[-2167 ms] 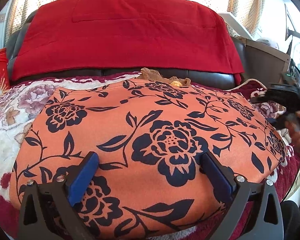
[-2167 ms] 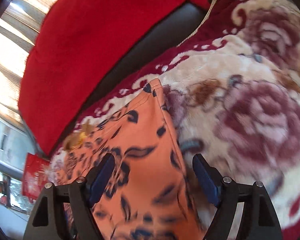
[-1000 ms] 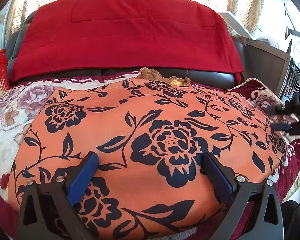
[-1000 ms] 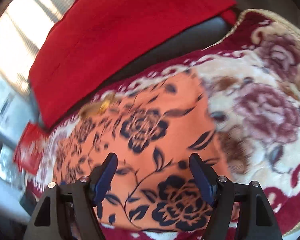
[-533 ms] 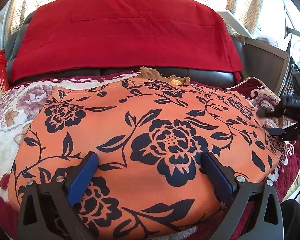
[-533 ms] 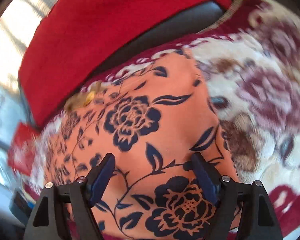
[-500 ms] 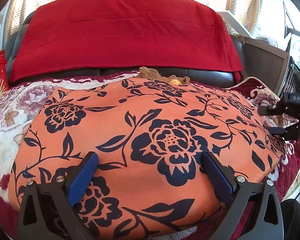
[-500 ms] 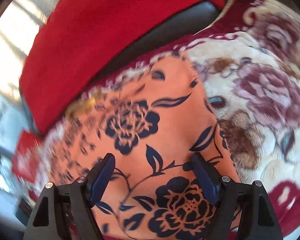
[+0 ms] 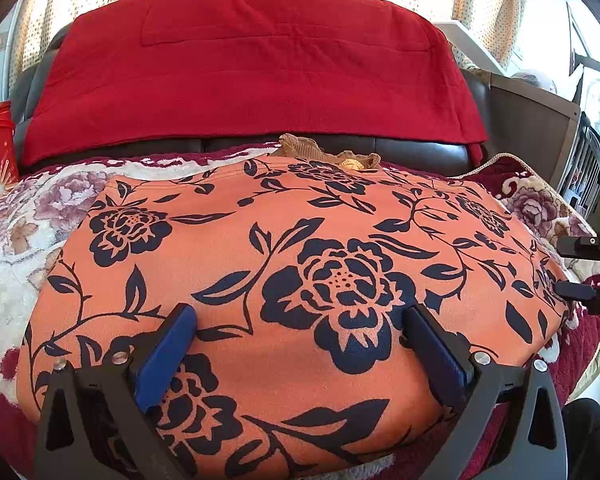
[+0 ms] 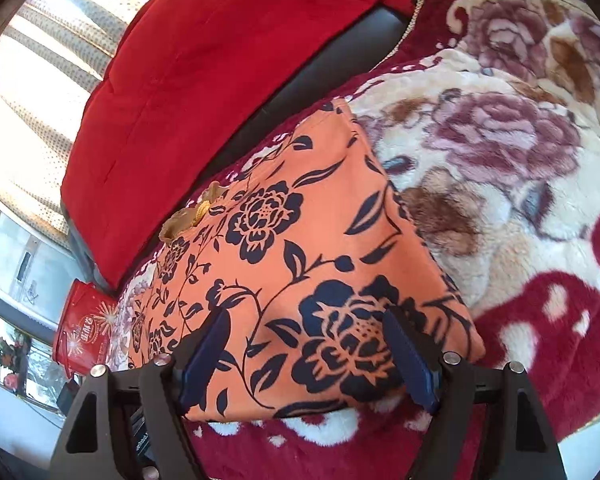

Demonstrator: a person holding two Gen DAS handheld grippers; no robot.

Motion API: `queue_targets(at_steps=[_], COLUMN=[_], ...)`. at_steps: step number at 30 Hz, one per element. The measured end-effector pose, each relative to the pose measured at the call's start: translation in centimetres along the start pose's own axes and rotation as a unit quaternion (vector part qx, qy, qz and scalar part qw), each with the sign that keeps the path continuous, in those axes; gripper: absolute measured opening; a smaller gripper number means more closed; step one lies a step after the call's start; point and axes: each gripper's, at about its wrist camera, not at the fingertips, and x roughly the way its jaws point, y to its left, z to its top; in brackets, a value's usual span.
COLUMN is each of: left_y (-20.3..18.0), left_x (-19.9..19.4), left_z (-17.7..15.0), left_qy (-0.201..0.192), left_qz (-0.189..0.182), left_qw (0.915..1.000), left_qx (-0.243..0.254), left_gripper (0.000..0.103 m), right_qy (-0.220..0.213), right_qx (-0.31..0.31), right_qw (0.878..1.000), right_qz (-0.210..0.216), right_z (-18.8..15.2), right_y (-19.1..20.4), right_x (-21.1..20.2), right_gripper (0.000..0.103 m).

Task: Fold small clothes

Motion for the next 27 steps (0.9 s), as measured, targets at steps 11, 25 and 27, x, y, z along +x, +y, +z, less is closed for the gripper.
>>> queue_targets(at_steps=[11,25,27], left_y=[0.0,-0.1,-0.1], left_x=[0.0,0.0,0.0], left_z=[0.0,0.1,0.1], left_qy=[0.001,0.0,0.001], left_qz=[0.0,0.0,0.0], left_qw=[1.0,1.0,1.0], left_qx=[0.0,0.001,0.001], left_gripper=[0.103,0.103,0.103], right_qy=[0.005,-0.029,-0.028], right_qx=[0.008,0.039,0.037], right_qw=[1.0,0.999,0.999], right_qz=[-0.006,0.004,0.003], right_z=[-1.1,-3.1,-3.2], right_y=[-1.2,-1.9,-1.8], right_x=[-0.1,-1.6,-1.7], right_gripper=[0.081,0.081,0.081])
